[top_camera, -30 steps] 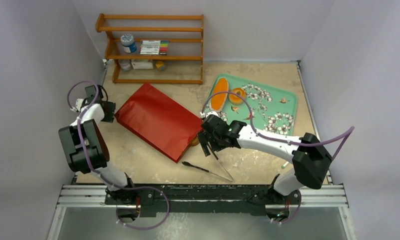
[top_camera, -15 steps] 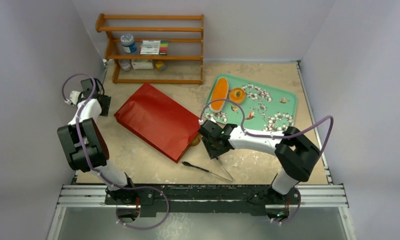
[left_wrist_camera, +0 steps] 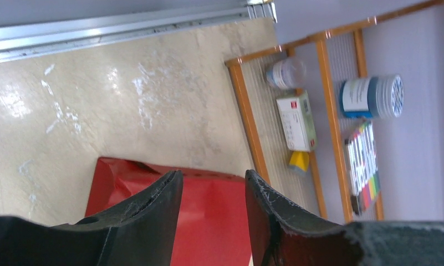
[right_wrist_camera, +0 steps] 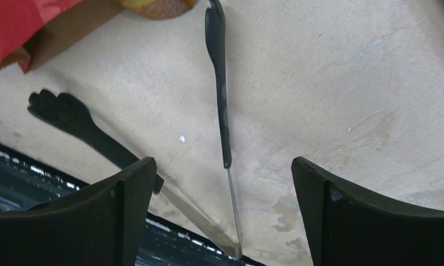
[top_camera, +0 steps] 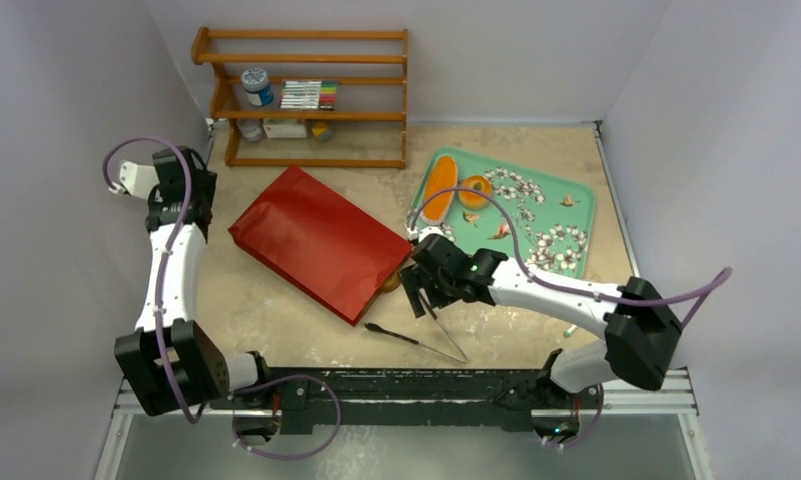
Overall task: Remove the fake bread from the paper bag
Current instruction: Take out the fake bread from the paper bag.
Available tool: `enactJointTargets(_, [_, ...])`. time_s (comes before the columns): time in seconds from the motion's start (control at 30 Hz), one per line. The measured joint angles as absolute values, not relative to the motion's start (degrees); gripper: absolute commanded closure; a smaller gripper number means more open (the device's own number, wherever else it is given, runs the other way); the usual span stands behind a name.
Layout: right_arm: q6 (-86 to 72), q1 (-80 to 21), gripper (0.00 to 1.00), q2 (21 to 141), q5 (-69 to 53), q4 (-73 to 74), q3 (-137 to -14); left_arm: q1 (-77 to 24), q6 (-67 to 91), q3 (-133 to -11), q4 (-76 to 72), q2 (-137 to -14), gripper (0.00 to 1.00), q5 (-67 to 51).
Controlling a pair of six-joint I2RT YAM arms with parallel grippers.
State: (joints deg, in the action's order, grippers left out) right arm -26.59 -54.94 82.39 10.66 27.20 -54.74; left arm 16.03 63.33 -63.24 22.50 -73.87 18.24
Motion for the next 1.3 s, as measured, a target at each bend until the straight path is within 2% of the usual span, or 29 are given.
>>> enactJointTargets(0.43, [-27.4, -63.7, 0.0, 80.7, 7.5, 27.9, -51.4, 5.4, 62.8, -59.8, 27.9, -68.7, 0.55, 20.3])
enactJointTargets(0.6, [-30.0, -66.6, 0.0, 82.4, 8.1, 28.7, -51.0, 4.8, 62.3, -59.4, 28.9, -67.5, 0.55, 19.9])
enactJointTargets(1.03, [-34.5, -66.7, 0.0, 87.0, 12.9, 29.7, -50.4, 4.8, 61.6, -57.7, 28.8, -67.1, 0.55, 18.4])
enactJointTargets(1.3, [-34.7, -66.7, 0.14, 89.5, 12.4, 27.0, -49.5, 4.8, 61.4, -54.9, 28.2, -68.7, 0.55, 18.2])
